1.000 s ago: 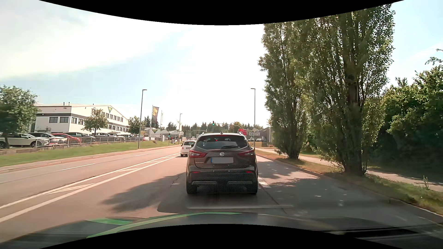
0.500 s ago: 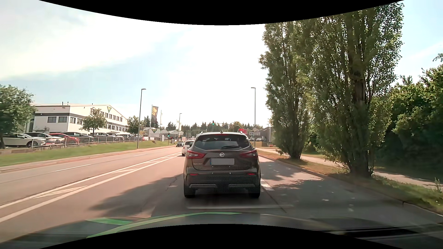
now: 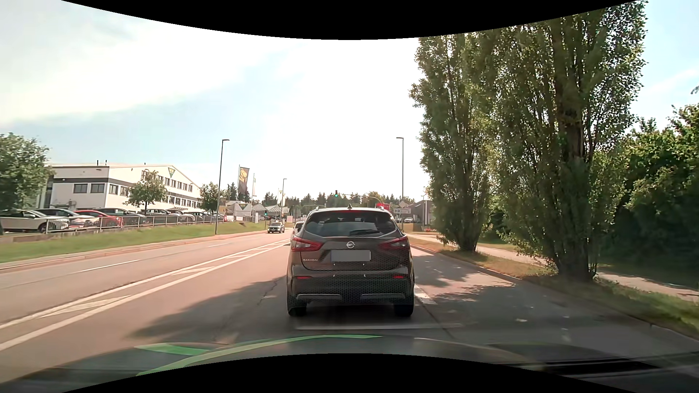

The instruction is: Follow the waypoints while adhering to traffic rules and regulations

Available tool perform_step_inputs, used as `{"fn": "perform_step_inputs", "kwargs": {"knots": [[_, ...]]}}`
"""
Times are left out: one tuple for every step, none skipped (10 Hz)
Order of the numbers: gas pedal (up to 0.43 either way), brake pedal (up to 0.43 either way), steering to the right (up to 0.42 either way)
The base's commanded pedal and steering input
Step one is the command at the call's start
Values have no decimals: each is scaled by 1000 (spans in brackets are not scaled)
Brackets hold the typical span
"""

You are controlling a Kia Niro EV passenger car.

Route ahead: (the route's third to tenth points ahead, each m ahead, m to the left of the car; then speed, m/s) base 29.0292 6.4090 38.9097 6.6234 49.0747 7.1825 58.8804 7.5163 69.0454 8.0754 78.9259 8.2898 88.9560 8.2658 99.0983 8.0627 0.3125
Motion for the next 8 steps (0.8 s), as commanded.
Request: {"fn": "perform_step_inputs", "kwargs": {"knots": [[0, 152, 5], [0, 152, 5], [0, 152, 5], [0, 152, 5], [0, 146, 6], [0, 146, 7], [0, 146, 8], [0, 85, 8]]}}
